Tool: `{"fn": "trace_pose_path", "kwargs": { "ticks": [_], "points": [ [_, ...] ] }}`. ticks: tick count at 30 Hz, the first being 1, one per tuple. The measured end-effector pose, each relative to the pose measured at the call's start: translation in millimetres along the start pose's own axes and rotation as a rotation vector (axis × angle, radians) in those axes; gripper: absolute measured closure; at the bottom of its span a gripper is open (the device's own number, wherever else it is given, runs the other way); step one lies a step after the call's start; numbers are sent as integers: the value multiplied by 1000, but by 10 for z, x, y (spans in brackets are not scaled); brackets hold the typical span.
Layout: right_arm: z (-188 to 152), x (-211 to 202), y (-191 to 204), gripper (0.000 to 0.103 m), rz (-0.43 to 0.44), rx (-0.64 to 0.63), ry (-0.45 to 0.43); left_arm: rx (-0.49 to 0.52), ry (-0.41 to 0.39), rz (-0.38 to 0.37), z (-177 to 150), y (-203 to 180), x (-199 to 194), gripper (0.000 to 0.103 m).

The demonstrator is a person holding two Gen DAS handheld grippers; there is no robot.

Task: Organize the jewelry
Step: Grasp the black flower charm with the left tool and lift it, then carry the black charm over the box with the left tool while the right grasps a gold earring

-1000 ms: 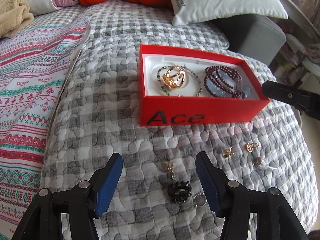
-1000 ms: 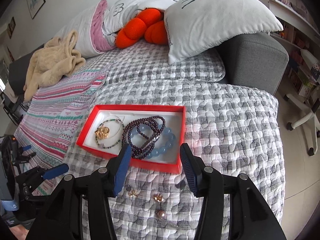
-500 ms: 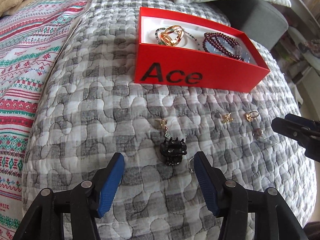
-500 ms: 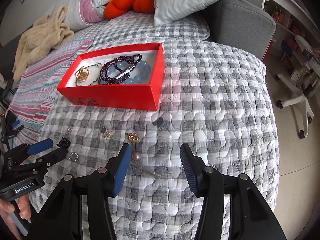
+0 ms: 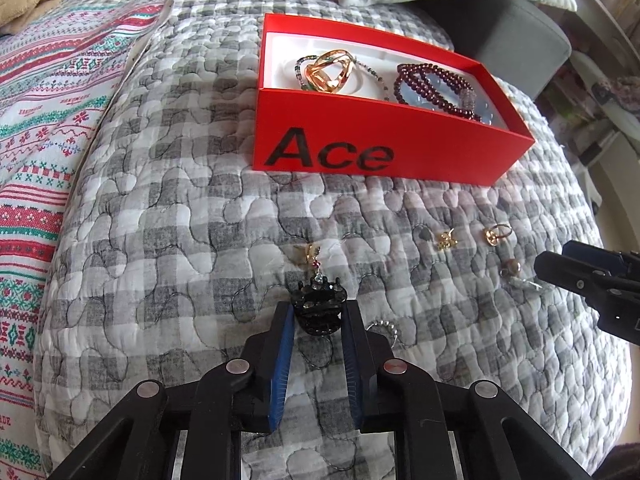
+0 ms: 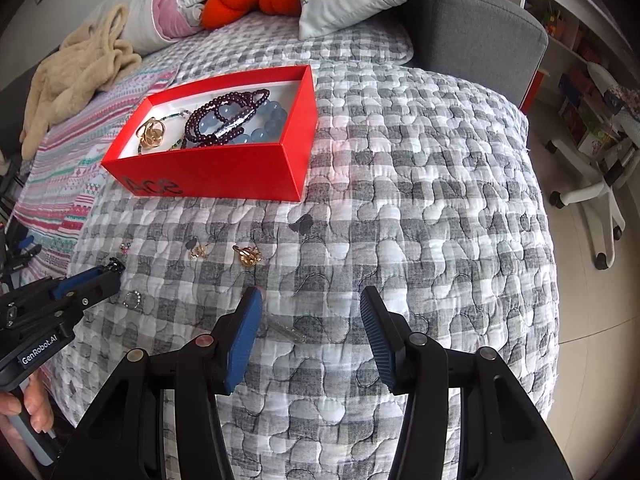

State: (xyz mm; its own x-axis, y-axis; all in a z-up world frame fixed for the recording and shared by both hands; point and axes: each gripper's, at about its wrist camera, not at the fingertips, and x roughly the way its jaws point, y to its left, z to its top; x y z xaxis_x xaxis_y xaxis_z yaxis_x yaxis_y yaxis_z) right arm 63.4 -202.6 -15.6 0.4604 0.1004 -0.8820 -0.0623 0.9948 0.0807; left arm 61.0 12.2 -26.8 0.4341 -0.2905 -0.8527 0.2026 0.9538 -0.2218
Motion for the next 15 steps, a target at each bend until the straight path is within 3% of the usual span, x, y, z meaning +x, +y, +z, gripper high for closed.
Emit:
{"fn": "trace_pose_path", "kwargs": {
  "ticks": [15],
  "points": [
    [65,-33,-96,49,41,66,8,-39,-48,-35,56,130,-220,90]
  ]
}}
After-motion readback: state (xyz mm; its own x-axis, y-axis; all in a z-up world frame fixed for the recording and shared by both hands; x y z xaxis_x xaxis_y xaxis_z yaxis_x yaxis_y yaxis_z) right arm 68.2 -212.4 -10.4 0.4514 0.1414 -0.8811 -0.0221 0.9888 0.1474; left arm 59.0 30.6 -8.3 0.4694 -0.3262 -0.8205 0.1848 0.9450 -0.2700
